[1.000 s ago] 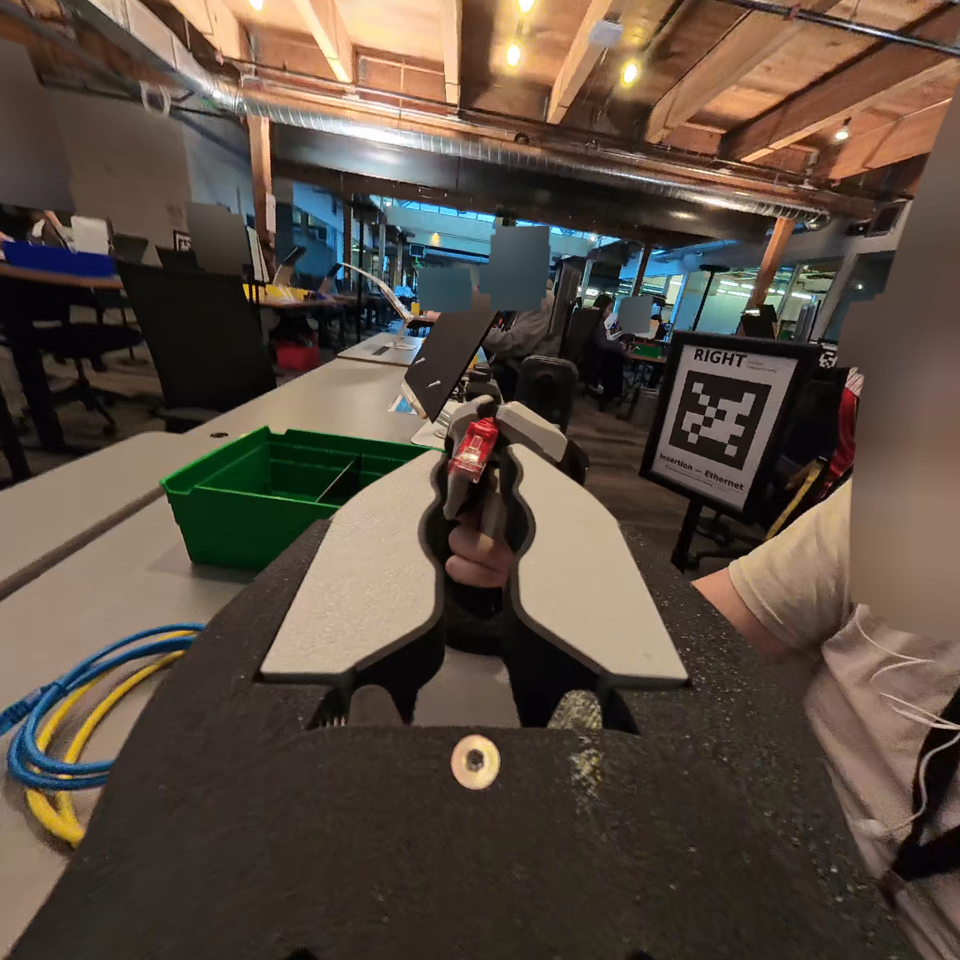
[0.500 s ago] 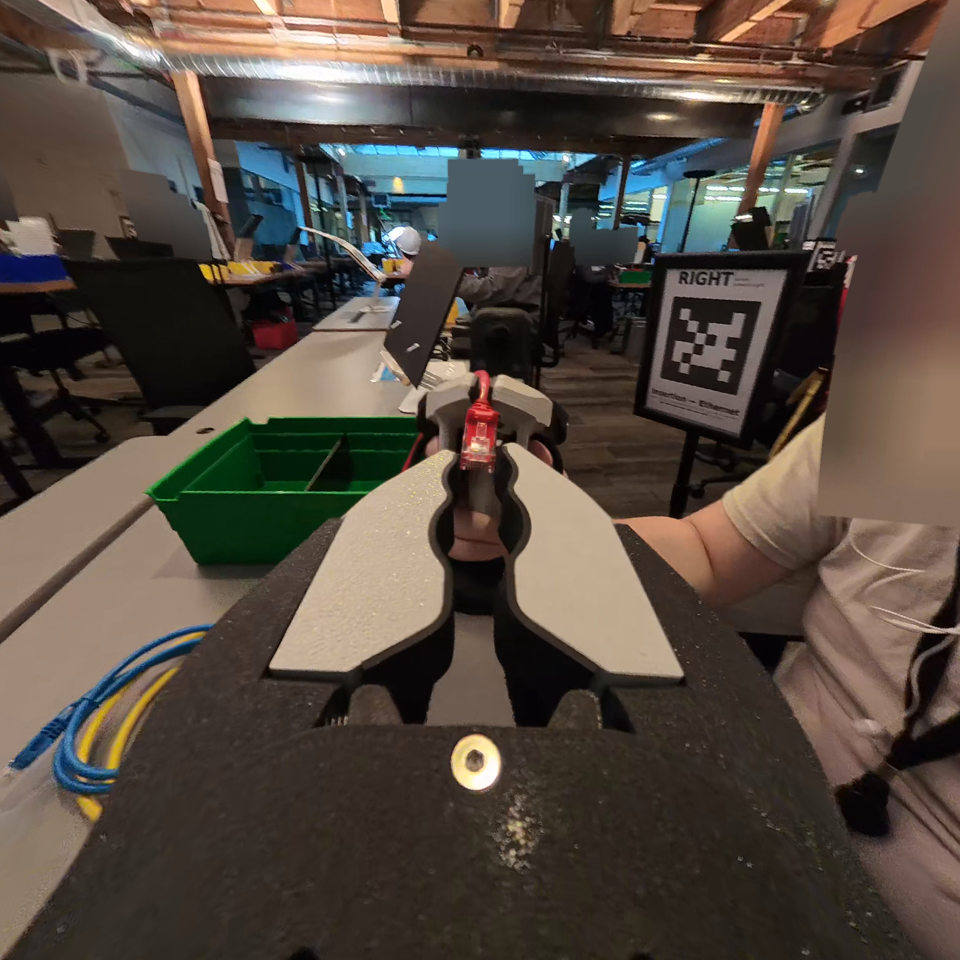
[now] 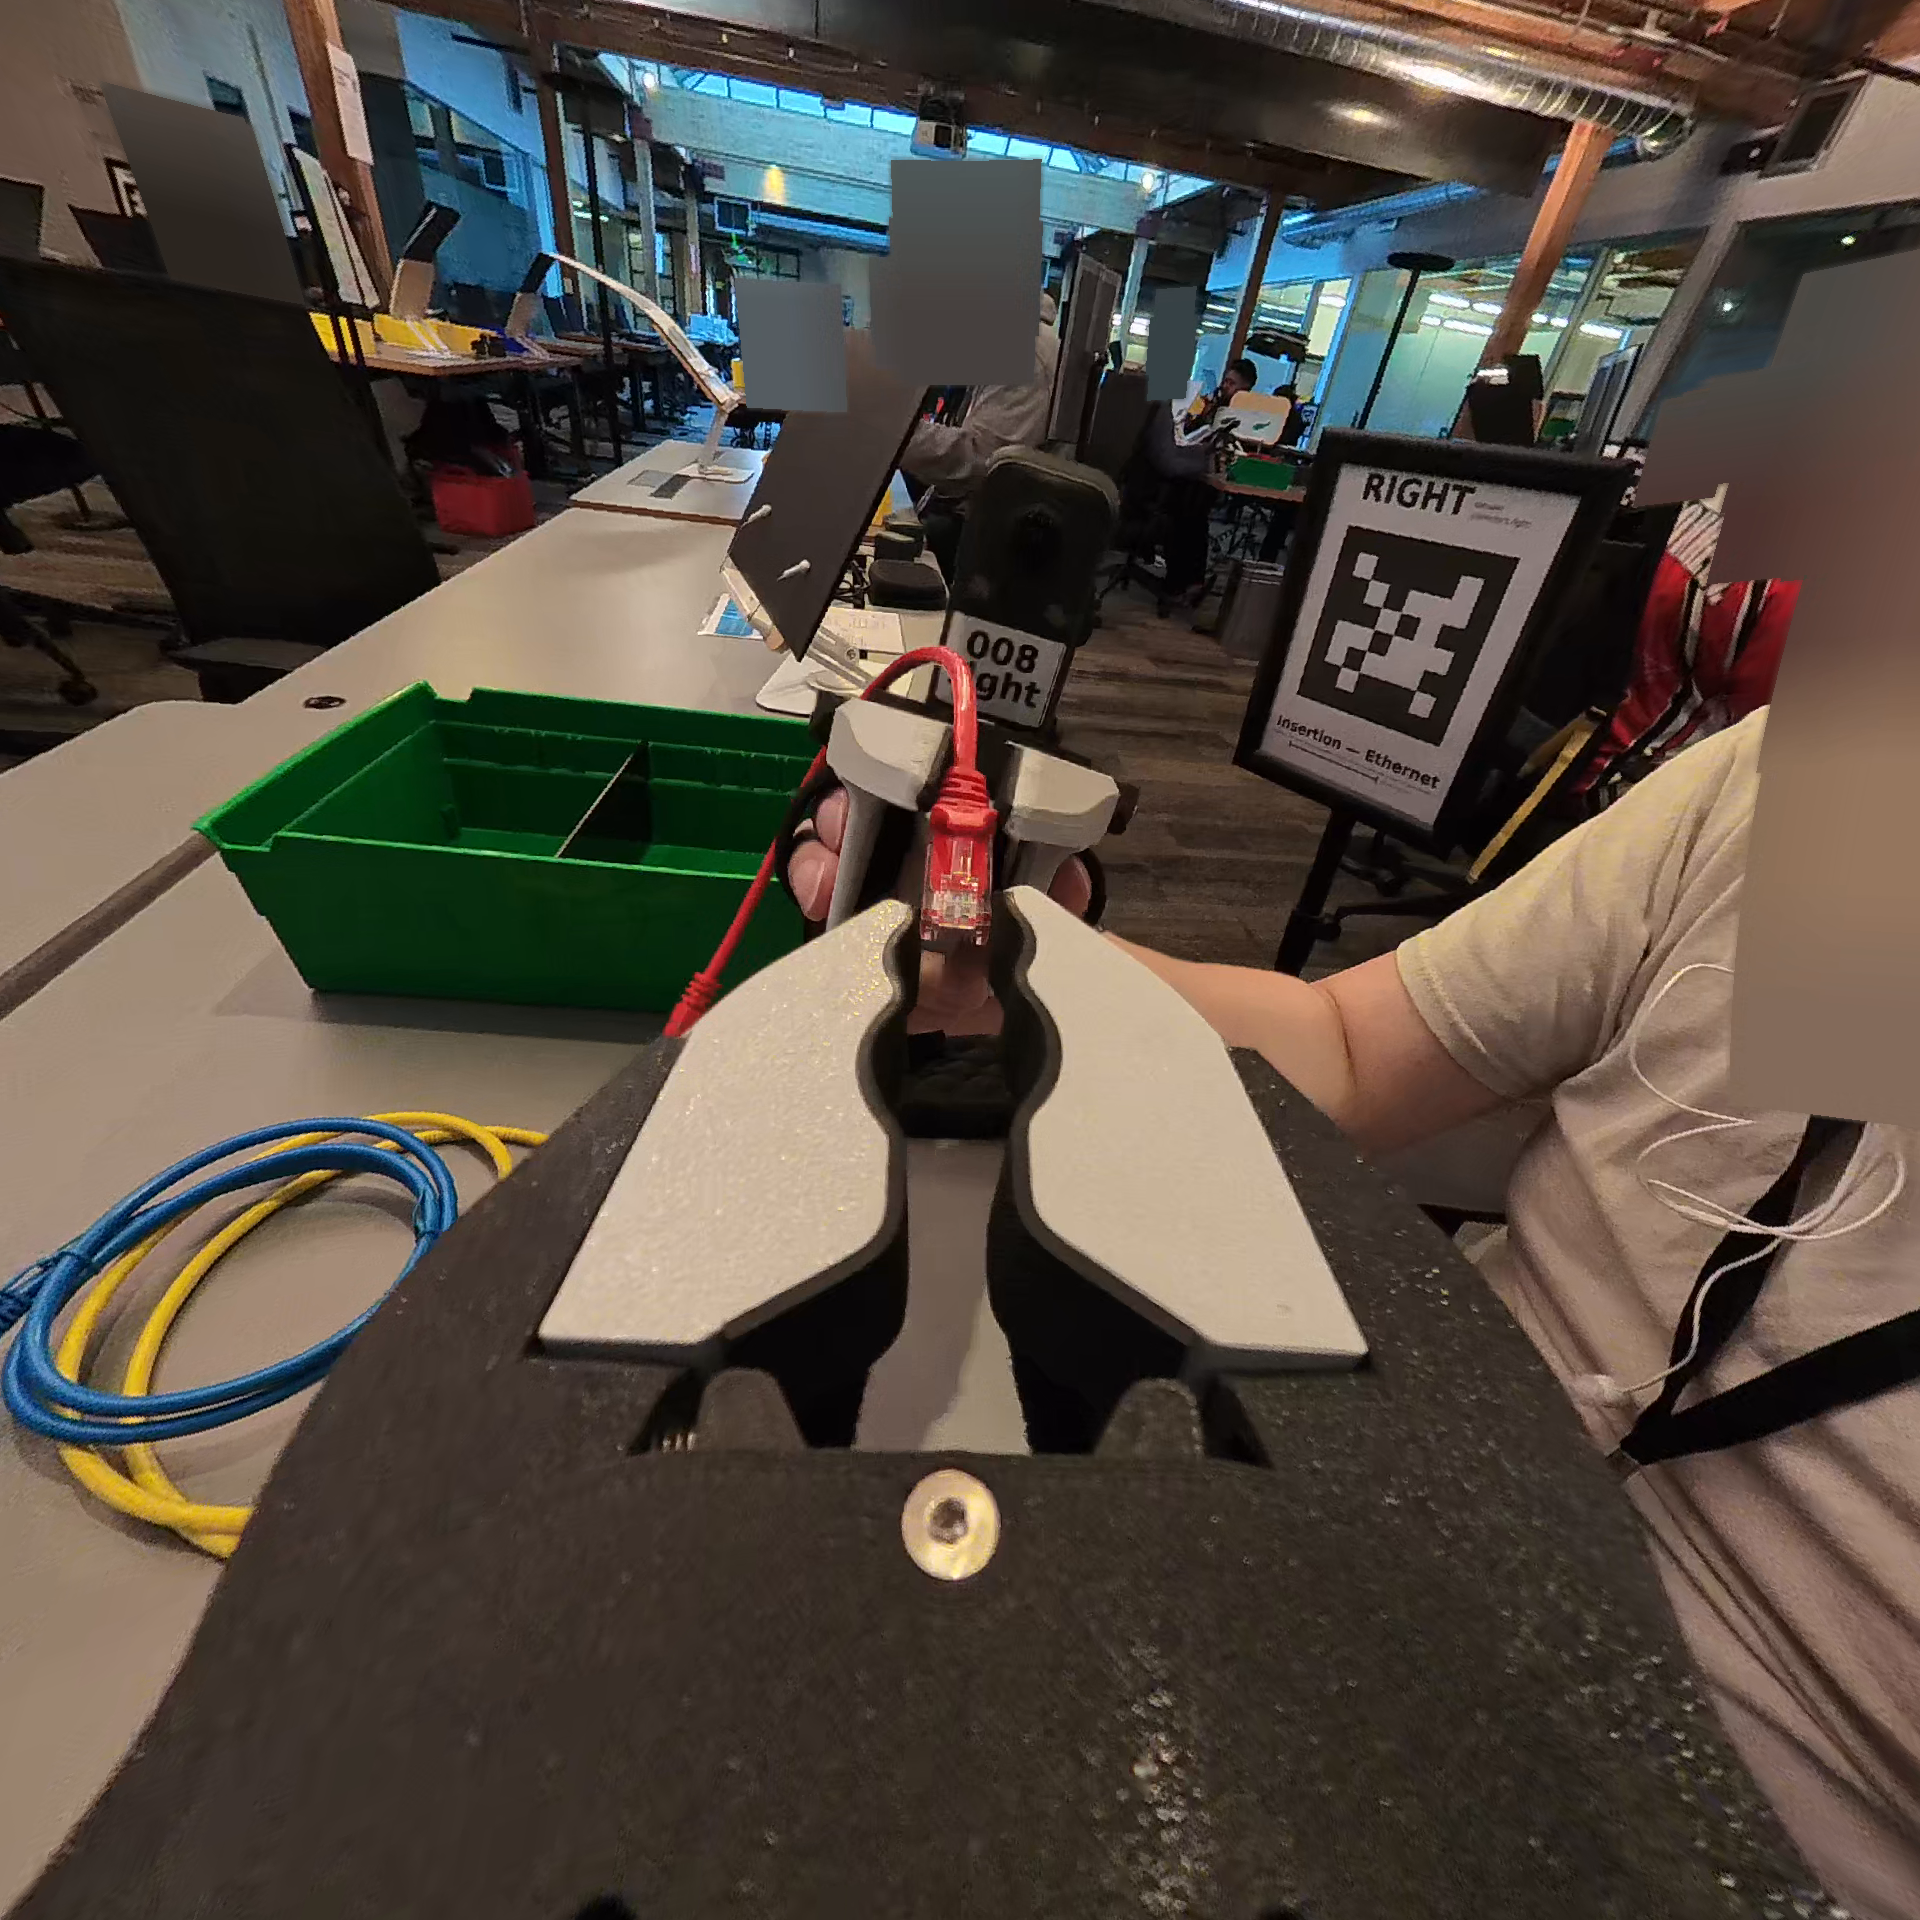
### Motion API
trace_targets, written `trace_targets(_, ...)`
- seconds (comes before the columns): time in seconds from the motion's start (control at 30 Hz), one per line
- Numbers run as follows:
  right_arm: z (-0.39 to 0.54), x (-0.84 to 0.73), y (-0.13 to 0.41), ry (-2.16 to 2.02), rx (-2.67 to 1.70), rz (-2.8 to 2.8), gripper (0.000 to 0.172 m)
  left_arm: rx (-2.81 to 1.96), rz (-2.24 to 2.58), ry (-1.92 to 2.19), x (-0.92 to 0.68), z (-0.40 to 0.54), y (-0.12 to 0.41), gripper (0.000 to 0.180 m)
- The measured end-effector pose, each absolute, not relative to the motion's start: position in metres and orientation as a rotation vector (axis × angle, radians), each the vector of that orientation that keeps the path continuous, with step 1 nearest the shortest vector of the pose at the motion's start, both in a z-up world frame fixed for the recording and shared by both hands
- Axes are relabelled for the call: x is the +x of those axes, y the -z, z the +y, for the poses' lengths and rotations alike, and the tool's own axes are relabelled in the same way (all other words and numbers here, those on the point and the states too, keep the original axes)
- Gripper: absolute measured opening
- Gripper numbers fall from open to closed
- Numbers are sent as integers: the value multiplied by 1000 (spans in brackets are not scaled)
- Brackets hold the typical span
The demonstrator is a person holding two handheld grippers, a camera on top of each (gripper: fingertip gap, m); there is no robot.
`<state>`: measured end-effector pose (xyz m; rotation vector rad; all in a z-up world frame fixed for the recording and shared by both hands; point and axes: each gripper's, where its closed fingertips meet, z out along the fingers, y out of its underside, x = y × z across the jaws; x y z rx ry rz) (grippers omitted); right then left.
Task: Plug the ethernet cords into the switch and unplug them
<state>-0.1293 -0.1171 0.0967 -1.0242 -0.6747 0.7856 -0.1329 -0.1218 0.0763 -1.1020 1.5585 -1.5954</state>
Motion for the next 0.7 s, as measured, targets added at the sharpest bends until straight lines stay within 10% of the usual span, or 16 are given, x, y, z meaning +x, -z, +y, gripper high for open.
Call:
trace_targets(0.47,-110,-129,-85,-739,-1125,-711,13,-1141,1550,1582,-130,-116,-68,12)
trace_targets(0.7,-96,-88,-136,-555,-1077,-664,13,-1476,1415,1067,-125,-34,0,46)
